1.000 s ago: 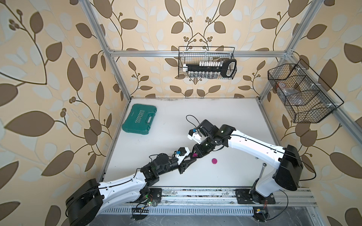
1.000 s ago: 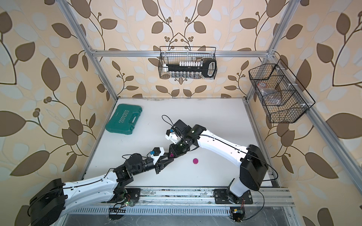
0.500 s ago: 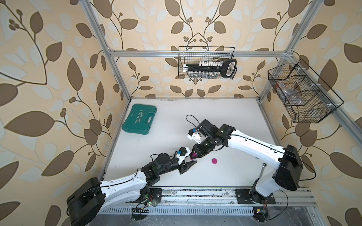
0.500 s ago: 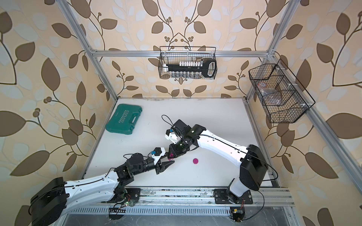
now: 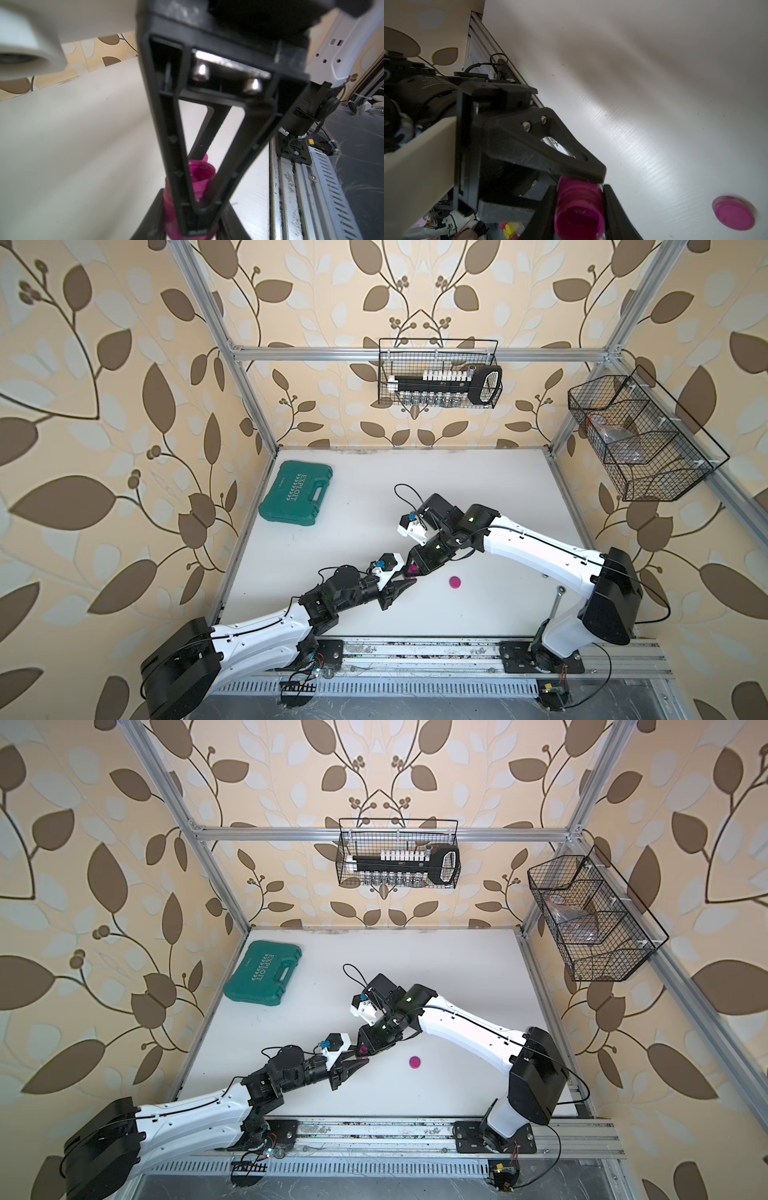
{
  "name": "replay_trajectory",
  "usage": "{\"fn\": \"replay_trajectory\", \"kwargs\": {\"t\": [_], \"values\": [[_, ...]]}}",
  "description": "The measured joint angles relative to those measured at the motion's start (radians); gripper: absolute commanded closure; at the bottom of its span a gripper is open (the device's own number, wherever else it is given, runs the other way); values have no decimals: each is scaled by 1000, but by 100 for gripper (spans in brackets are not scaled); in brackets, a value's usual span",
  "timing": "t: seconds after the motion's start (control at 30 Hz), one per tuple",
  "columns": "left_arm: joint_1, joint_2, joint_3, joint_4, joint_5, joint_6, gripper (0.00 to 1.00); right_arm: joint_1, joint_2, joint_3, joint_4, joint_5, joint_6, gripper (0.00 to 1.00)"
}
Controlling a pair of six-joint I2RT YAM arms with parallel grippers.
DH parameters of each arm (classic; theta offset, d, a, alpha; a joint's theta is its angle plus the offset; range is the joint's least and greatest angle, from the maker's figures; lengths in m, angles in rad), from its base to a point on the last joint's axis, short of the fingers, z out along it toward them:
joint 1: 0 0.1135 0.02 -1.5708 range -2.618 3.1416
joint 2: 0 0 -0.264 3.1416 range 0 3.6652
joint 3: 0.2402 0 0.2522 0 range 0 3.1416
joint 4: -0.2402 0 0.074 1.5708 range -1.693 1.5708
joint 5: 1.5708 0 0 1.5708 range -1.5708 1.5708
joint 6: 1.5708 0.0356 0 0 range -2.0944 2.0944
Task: Close the paint jar lid
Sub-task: Pick up the paint jar from the center of the board, then pick up the lid from the center of the board.
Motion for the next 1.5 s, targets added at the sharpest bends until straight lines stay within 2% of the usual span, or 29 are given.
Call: {"fn": "replay_trajectory", "kwargs": {"t": [0.17,0.3,0.43,0.57,0.7,0.83,0.93,1.2,1.5], "values": [[0,1,0,-2,0,0,82,0,-2,0,1,-14,-4,37],[0,-5,0,-6,0,0,82,-36,-50,-5,-5,-11,-3,29],[0,-27,0,-15,0,0,82,-174,-200,-33,-29,16,-7,27],[0,-42,0,-18,0,0,82,-285,-336,-66,-83,106,-23,26],[0,-60,0,-24,0,0,82,-298,-358,-179,-109,205,-36,27],[0,-97,0,-32,1,0,82,-294,-278,-333,-109,278,-36,30],[0,-121,0,-36,2,0,82,-270,-201,-384,-97,330,-32,32],[0,-146,-1,-43,4,-1,82,-172,-58,-392,-23,435,-1,38],[0,-172,-2,-45,13,-14,82,-142,8,-393,50,492,41,43]]}}
